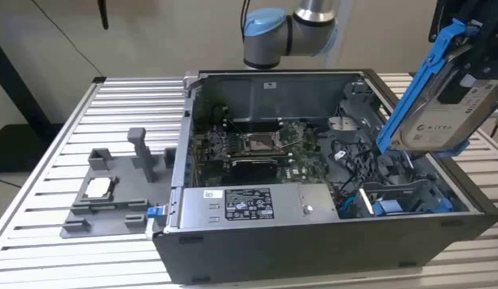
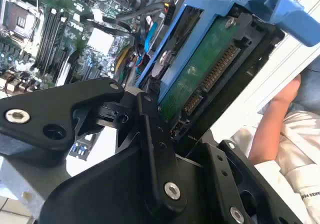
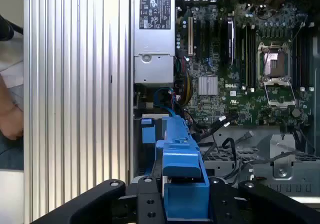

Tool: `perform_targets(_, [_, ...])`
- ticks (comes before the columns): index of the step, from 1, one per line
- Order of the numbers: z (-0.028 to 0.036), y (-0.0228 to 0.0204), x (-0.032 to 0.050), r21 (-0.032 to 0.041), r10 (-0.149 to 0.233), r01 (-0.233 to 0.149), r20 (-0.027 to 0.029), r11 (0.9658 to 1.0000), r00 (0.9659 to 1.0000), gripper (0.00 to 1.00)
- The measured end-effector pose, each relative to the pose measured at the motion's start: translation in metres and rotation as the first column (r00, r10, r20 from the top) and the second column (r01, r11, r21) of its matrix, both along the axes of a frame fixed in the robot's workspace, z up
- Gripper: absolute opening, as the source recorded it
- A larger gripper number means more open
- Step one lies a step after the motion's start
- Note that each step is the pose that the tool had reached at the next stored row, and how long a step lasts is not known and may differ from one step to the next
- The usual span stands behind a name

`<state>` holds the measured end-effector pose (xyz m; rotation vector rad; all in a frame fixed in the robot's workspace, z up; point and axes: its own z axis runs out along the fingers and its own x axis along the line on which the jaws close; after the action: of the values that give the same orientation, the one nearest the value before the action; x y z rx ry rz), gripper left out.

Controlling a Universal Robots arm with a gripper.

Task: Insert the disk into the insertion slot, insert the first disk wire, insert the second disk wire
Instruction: 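Insert the disk into the insertion slot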

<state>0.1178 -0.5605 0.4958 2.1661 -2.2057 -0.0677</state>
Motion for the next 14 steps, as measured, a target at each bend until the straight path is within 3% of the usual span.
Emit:
perform_targets(9, [-0.0007,0.0,-0.0001,0.0001,0.0,0.0,0.0047,1.0,1.0,0.33])
perform_targets(14, [-0.0064,0.0,-0.0001,-0.0013,0.018,-0.018,0.0048,0.9998,0.9998,0.33])
